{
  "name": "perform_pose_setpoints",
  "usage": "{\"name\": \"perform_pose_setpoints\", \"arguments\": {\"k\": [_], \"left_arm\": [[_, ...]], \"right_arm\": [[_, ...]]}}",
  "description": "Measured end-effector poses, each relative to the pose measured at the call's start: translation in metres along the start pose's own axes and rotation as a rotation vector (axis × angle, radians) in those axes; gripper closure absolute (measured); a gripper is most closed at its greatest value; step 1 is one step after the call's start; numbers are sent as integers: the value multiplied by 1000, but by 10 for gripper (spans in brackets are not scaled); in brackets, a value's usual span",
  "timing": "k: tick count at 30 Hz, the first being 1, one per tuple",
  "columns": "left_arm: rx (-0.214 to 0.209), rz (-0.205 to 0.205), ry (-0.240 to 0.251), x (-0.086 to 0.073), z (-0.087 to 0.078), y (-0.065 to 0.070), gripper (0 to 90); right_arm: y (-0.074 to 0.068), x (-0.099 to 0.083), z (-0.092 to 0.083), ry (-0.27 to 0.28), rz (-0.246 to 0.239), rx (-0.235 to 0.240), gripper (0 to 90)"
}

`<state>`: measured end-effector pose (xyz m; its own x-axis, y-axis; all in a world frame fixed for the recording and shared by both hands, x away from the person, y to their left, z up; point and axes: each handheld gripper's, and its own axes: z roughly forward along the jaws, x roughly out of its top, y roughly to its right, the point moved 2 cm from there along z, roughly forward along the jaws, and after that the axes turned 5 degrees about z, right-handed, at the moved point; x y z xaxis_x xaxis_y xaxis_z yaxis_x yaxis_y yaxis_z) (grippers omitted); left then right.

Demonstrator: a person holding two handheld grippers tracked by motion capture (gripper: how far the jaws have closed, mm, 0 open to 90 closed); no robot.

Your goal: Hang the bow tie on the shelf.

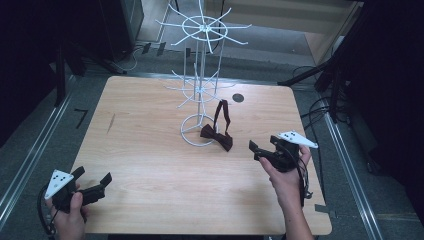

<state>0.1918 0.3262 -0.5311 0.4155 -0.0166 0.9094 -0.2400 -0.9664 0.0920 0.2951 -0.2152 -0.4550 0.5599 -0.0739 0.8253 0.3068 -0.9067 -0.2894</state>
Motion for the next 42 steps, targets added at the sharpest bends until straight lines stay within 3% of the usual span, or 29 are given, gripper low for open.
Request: {"name": "perform_pose_setpoints", "arguments": {"k": [17, 28, 42], "left_arm": [[3, 1, 2, 0, 0, 0, 0], [6, 3, 2, 0, 0, 1, 0], [7, 5, 2, 0, 0, 1, 0]], "right_arm": [[37, -26, -18, -3, 50, -53, 173], [64, -52, -22, -20, 81, -95, 168], [106, -90, -42, -35, 134, -163, 165]]}}
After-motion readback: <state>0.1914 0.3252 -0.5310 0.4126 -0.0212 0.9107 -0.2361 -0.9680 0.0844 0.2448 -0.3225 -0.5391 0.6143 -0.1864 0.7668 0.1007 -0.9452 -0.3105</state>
